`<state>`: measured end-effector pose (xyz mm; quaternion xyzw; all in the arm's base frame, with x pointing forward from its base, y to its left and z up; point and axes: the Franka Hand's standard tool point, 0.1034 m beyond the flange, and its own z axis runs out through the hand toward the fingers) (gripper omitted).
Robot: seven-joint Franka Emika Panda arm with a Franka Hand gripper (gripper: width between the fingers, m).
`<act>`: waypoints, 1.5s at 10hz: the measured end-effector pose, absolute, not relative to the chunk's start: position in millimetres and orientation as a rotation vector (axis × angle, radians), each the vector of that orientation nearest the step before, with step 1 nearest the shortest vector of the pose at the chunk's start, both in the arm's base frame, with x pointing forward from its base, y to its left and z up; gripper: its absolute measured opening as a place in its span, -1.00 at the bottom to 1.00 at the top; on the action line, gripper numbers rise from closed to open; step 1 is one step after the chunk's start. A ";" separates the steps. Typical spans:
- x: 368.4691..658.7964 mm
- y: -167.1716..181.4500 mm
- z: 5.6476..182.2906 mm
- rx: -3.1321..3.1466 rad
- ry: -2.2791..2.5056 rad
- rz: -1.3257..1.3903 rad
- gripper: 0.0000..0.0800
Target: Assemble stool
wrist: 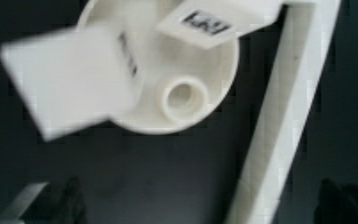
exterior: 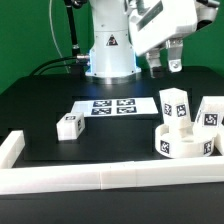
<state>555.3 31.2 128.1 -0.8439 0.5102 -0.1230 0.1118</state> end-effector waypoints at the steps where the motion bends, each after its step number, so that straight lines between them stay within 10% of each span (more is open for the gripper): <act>1: 555.5 31.5 127.9 -2.529 1.426 -0.372 0.62; 5: 551.2 24.7 123.7 -2.821 0.916 -0.423 0.62; 11: 522.8 -105.6 102.6 -3.135 0.244 -0.454 0.62; 15: 519.5 -107.5 97.7 -3.124 0.281 -0.384 0.62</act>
Offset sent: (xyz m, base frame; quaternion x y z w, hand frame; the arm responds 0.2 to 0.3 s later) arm 0.0000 0.0000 0.0000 0.0000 0.0000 -0.1938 0.9810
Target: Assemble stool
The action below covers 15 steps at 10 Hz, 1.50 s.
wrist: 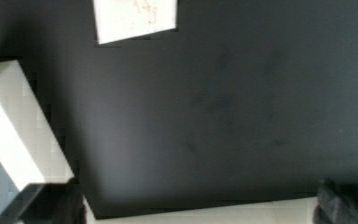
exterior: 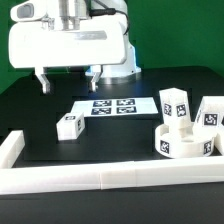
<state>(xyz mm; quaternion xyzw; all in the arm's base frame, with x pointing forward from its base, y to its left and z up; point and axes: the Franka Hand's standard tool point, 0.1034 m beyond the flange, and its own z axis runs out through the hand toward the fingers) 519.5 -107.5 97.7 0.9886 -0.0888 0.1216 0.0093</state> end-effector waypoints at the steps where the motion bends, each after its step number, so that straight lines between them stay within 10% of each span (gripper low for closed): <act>1: 510.7 -110.7 87.4 3.159 -0.270 0.175 0.62; 10: 501.6 -121.1 71.1 3.191 -0.292 -0.729 0.62; 15: 499.1 -134.8 33.0 3.078 -0.297 -1.063 0.62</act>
Offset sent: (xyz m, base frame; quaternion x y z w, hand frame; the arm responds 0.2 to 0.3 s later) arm -0.0031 -0.0046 -0.0124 0.0516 -0.1723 0.0025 0.9837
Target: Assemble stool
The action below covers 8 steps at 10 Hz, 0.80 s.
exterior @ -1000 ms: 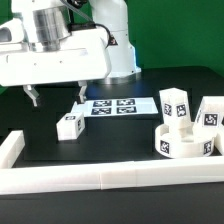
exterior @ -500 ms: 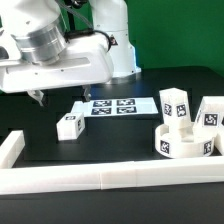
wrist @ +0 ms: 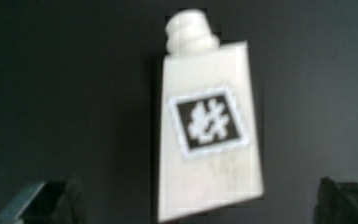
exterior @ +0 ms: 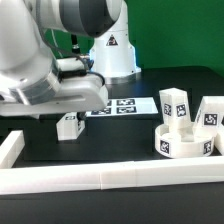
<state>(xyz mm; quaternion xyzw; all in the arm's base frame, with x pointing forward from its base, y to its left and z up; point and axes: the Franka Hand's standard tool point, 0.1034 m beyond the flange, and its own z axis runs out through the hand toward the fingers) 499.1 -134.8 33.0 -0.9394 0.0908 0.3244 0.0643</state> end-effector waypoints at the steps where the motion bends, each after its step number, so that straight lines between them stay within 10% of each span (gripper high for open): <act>1: 497.5 -135.7 32.2 -2.833 0.277 0.988 0.62; 8: 489.6 -132.8 24.4 -2.652 0.292 1.384 0.62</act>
Offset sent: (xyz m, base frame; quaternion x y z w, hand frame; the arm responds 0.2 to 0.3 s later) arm 0.0000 0.0000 0.0000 0.0000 0.0000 0.0000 1.0000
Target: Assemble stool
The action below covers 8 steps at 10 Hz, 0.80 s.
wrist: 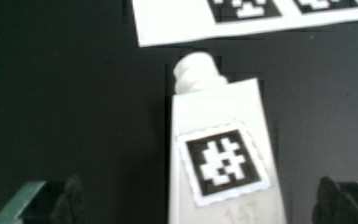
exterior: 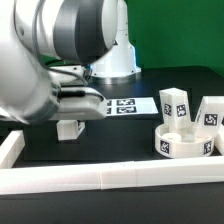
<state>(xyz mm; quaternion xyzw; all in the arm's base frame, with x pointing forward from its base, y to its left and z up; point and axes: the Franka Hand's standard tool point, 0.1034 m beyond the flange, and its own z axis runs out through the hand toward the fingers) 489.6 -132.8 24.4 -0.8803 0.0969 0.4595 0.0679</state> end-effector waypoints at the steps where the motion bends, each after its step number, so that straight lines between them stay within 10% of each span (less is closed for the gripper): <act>1: 490.6 -132.5 27.0 -2.656 0.291 1.375 0.62; 4: 490.5 -130.2 18.4 -2.675 0.297 1.356 0.62; 8: 488.9 -126.5 7.2 -2.692 0.293 1.337 -0.19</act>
Offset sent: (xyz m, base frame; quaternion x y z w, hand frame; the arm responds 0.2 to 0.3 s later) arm -0.0104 0.0100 -0.0122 -0.0122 0.0210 0.0141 0.9996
